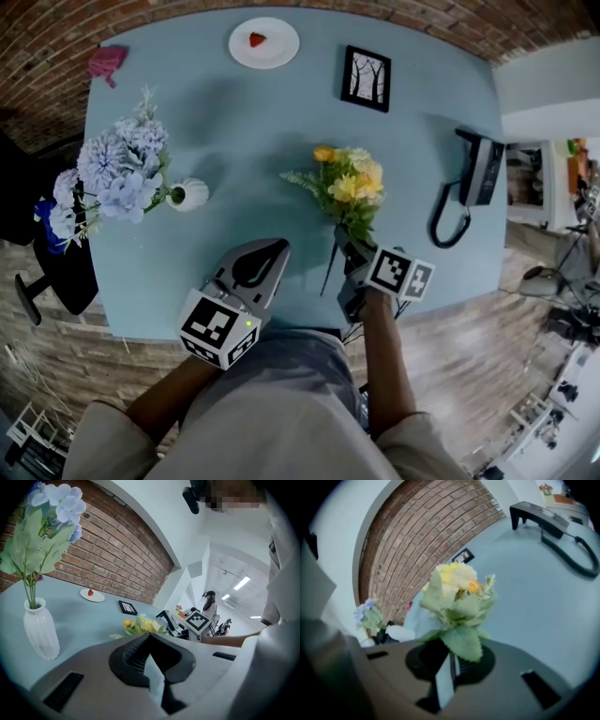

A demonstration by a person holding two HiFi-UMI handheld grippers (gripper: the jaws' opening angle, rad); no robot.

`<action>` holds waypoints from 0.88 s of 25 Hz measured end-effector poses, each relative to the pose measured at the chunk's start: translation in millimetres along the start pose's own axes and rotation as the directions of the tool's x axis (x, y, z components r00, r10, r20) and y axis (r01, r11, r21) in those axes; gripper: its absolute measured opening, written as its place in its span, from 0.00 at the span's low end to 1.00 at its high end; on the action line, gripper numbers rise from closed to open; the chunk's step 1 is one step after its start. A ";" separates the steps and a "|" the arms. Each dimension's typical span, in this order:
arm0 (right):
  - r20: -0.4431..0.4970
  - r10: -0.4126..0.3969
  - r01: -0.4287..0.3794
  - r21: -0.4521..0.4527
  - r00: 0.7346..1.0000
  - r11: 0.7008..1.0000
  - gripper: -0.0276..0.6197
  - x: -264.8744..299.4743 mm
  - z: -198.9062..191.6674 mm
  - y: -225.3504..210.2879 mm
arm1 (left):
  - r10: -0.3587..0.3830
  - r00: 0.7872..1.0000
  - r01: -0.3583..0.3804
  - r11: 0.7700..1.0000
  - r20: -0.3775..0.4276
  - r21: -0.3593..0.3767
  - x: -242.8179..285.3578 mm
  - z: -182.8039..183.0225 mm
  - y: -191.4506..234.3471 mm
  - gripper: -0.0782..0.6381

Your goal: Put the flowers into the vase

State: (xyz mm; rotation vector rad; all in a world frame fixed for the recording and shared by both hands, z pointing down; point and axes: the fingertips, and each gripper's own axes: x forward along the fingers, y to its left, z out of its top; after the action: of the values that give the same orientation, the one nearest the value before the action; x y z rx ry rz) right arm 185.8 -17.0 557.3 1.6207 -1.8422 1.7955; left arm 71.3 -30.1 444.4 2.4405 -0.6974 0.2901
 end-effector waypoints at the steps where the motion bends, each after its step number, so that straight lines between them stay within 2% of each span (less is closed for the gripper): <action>1: 0.007 0.011 -0.011 0.004 1.000 1.000 0.12 -0.2 0.0 3.8 | 0.005 1.000 -0.005 1.000 0.003 0.002 -2.5 0.9 0.9 0.13; 12: 0.107 0.102 -0.105 0.023 0.989 0.994 0.12 -10.7 8.1 40.4 | 0.056 0.997 -0.057 0.998 0.049 0.010 -28.5 12.5 8.7 0.13; 16: 0.152 0.138 -0.148 0.063 0.979 0.987 0.12 -15.6 10.9 56.8 | 0.077 0.995 -0.079 0.997 0.068 0.021 -39.9 15.7 10.8 0.13; 22: 0.204 0.202 -0.209 0.016 0.958 0.978 0.12 -25.0 16.8 85.6 | 0.109 0.988 -0.113 0.993 0.107 0.037 -57.3 26.9 12.9 0.13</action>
State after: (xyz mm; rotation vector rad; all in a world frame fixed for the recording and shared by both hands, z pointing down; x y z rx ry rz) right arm 145.7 -37.8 478.6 1.7393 -2.1502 1.8117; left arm 17.5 -31.1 408.7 2.4764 -0.8832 0.2240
